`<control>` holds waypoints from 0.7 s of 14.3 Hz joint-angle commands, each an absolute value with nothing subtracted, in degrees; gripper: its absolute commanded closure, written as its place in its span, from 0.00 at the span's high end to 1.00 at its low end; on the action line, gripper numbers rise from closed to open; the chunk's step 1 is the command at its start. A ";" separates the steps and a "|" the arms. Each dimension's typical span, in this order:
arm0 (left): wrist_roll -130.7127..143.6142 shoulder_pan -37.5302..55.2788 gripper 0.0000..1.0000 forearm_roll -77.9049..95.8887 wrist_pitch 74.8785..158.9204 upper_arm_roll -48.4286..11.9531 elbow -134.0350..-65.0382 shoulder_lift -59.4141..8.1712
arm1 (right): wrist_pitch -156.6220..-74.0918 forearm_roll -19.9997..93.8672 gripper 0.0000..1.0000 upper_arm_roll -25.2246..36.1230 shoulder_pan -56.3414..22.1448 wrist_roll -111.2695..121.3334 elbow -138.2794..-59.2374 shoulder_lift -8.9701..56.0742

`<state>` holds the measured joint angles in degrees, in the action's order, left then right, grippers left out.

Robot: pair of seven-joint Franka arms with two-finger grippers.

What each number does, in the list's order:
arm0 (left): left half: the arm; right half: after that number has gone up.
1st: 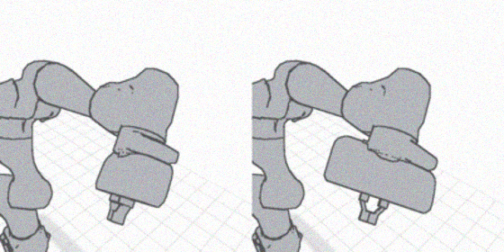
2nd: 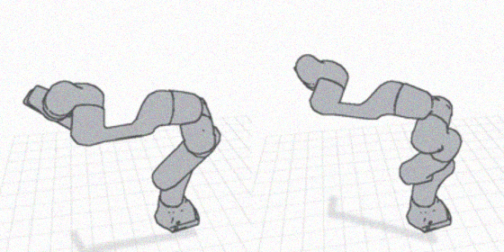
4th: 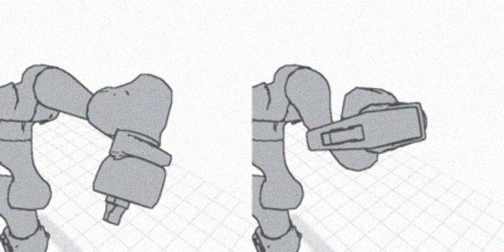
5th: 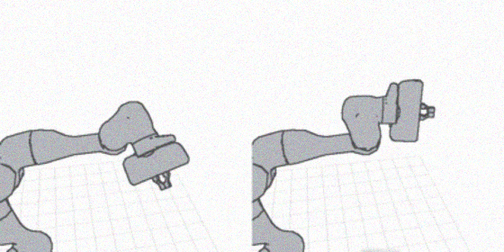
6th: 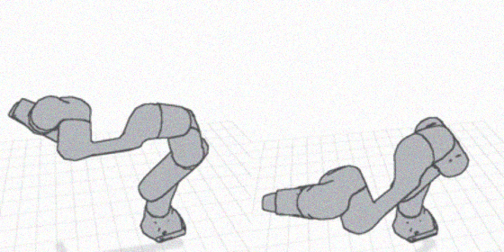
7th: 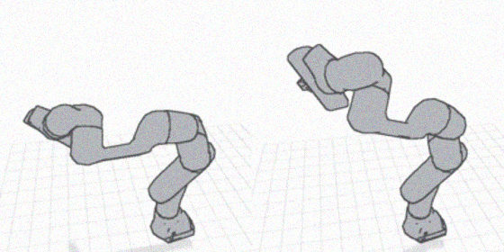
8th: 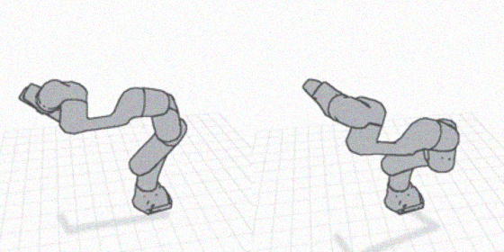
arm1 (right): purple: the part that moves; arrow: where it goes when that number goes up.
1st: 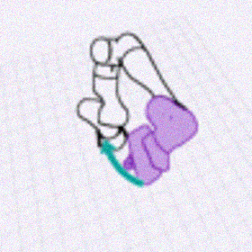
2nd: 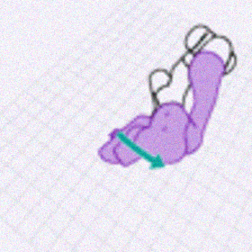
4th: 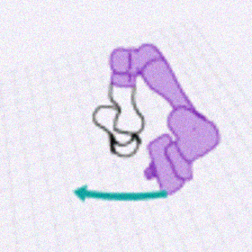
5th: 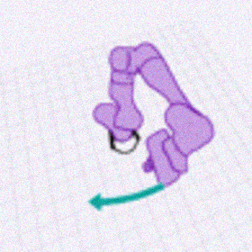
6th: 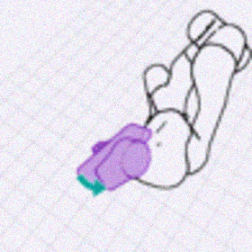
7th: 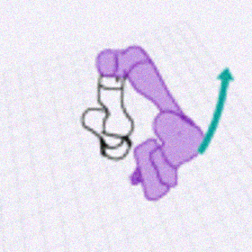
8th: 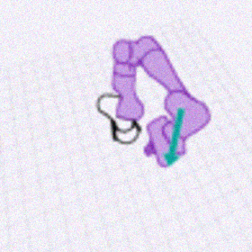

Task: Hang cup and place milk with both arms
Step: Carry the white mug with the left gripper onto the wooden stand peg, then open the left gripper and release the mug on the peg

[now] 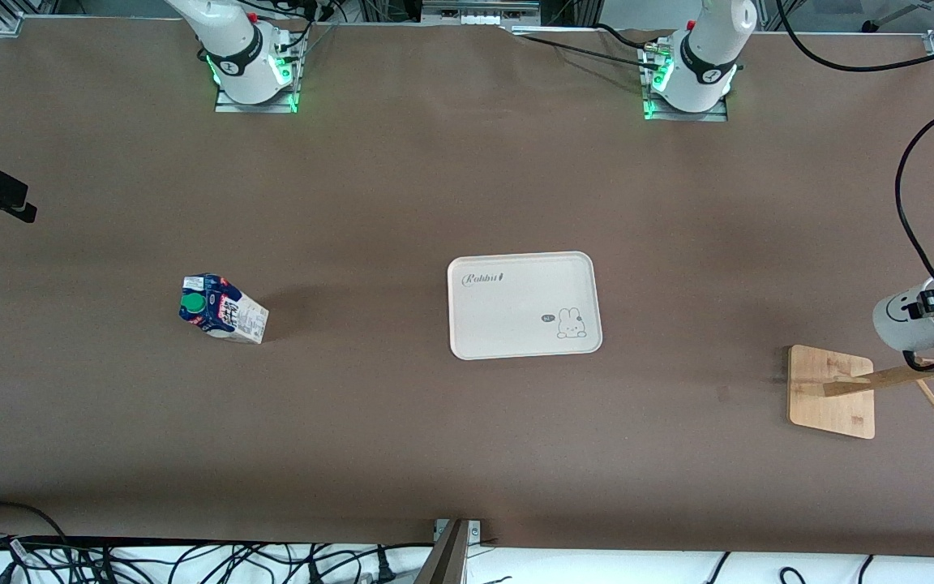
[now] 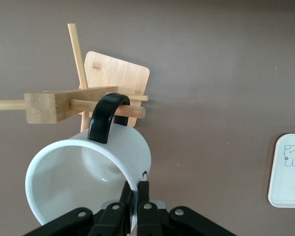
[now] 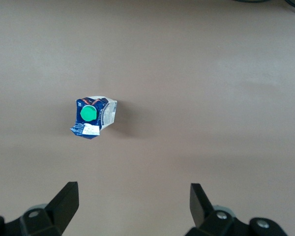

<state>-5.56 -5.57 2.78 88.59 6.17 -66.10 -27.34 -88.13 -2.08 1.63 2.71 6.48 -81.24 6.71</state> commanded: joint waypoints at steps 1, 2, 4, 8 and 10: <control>-9.13 -5.63 0.00 3.69 87.80 6.94 -64.25 -28.48 | -85.70 -4.83 1.00 0.53 3.61 5.98 -82.88 4.92; -9.84 -5.63 0.00 3.69 87.80 6.94 -64.34 -28.48 | -84.91 -5.09 1.00 0.53 3.60 5.98 -82.79 5.18; -10.89 -5.63 0.00 3.43 87.80 6.94 -64.42 -28.48 | -84.99 -4.84 1.00 0.53 3.60 5.72 -81.66 5.97; -11.34 -5.54 0.91 3.34 87.80 6.94 -64.25 -28.48 | -85.25 -4.57 1.00 0.18 3.43 5.10 -81.39 6.33; -10.90 -5.36 1.00 3.34 87.71 6.86 -64.16 -28.48 | -85.25 -4.40 1.00 0.09 3.43 5.27 -81.39 6.50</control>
